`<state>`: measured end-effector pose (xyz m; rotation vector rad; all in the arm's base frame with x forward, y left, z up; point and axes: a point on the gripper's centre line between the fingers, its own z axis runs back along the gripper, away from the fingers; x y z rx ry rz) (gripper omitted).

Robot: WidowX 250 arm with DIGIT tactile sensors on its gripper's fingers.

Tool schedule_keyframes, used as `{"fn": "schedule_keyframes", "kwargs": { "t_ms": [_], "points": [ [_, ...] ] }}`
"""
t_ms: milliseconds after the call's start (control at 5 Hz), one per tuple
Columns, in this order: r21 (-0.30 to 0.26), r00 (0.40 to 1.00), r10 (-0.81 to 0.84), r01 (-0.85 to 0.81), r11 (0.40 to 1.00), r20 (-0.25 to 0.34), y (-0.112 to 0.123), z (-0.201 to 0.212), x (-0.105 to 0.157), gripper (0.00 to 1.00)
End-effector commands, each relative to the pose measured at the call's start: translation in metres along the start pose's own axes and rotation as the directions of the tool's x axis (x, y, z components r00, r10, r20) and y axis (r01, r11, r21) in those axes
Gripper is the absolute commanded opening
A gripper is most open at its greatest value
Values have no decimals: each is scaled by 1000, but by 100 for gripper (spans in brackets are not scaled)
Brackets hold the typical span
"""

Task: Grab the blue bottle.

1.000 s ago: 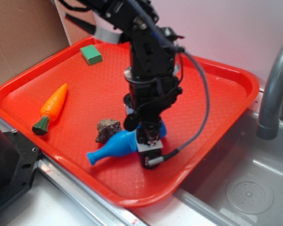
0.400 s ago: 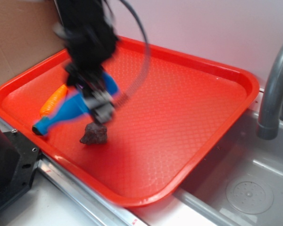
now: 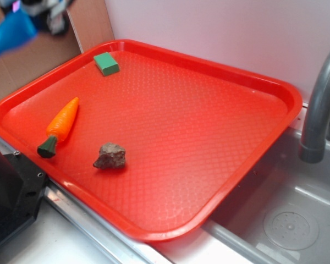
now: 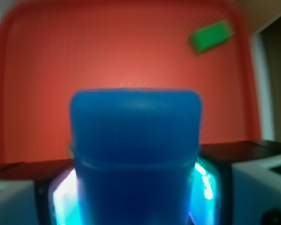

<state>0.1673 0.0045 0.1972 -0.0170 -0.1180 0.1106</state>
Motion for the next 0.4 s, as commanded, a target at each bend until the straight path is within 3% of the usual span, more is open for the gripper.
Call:
{"fn": "schedule_keyframes", "kwargs": {
  "t_ms": [0, 200],
  "points": [
    [40, 998, 36, -38, 998, 44, 1, 22, 25, 0],
    [38, 997, 50, -52, 998, 51, 1, 18, 27, 0]
  ]
}}
